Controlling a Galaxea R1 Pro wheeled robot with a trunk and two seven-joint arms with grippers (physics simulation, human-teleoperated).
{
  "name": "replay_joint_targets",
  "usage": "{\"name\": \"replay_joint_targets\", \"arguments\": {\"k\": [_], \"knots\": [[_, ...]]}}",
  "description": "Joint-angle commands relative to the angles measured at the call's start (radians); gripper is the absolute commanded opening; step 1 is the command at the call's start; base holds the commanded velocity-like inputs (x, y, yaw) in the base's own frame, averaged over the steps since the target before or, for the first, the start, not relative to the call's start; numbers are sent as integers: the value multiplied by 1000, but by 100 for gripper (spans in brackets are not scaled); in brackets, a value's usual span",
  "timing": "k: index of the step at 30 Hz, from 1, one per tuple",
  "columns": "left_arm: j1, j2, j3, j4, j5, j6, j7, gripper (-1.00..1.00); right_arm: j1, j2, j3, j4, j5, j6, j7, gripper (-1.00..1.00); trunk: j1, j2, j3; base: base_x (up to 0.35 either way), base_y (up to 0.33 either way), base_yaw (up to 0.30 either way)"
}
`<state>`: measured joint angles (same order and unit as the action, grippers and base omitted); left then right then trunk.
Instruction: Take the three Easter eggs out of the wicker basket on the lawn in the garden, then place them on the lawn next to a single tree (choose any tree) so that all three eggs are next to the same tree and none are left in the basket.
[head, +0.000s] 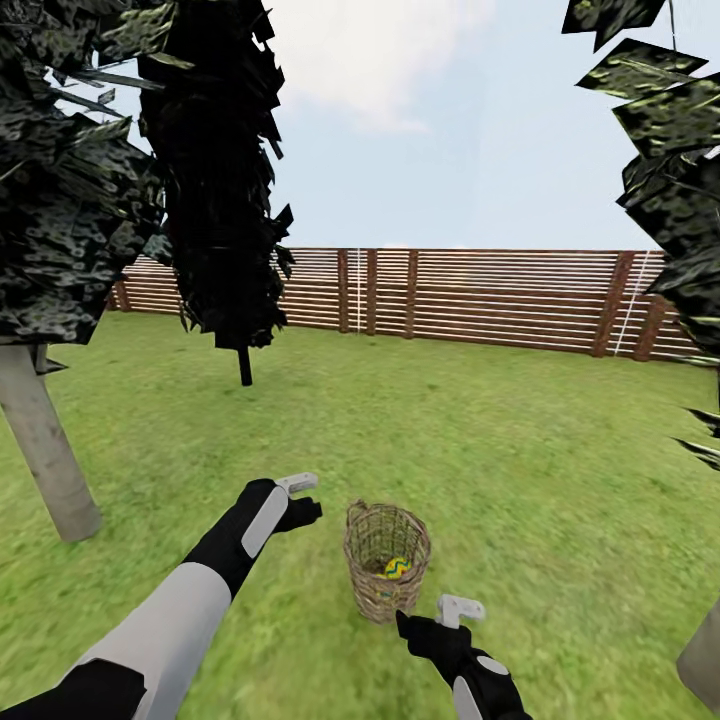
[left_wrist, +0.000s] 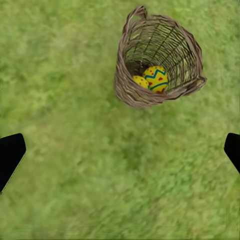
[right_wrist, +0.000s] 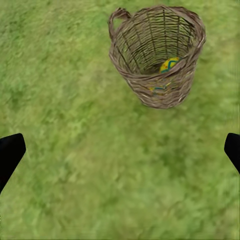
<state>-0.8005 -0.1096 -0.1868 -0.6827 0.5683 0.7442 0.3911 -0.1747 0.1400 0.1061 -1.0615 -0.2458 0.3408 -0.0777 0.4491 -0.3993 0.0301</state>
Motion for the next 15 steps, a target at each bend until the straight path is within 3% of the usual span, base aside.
{"name": "replay_joint_targets", "arguments": {"k": [1,15], "knots": [[0,1,-3,-1,10,1,9,100,0,0,2,-1,-10,3,-8,100,1,-1,0,273,178,-7],[0,1,-3,-1,10,0,9,100,0,0,2,-2,-10,3,-8,100,1,-1,0,273,178,-2]]}}
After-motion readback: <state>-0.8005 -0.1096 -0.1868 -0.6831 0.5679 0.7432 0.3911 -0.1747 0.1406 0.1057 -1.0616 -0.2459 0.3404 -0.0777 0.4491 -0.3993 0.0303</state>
